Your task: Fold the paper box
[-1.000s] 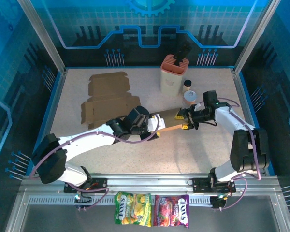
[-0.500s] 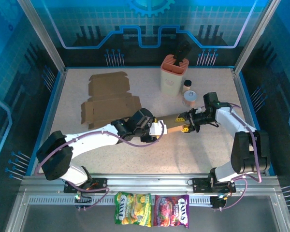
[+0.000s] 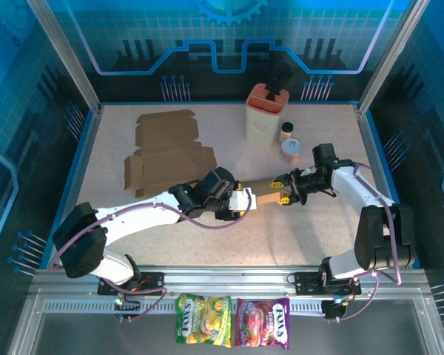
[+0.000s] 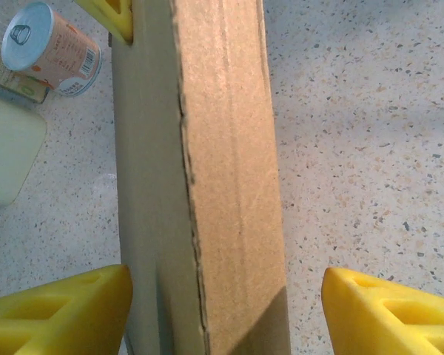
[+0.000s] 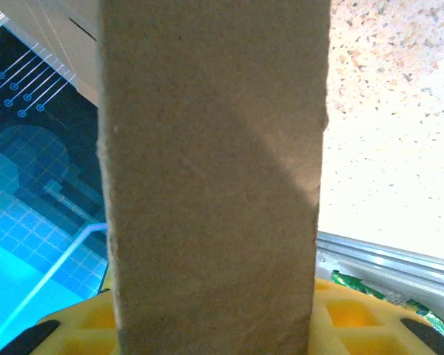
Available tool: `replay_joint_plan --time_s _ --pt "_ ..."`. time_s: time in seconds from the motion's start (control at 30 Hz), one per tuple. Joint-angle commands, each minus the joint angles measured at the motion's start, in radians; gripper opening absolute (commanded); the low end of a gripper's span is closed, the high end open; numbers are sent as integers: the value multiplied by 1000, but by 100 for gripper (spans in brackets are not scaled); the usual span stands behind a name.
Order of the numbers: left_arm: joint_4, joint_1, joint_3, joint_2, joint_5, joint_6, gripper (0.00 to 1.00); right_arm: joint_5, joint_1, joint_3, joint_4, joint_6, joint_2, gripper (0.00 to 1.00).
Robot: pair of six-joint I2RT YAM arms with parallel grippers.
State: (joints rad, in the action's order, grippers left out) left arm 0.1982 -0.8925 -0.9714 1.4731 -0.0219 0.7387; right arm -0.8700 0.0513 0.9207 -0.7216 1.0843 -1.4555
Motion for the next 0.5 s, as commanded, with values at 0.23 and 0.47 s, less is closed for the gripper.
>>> replay_joint_plan --time_s 0.23,0.47 --pt "12 -5 9 28 -44 1 77 -50 -4 -12 0 51 44 39" --pt "-17 -6 -10 64 -119 -14 64 -61 5 -36 42 93 58 39"
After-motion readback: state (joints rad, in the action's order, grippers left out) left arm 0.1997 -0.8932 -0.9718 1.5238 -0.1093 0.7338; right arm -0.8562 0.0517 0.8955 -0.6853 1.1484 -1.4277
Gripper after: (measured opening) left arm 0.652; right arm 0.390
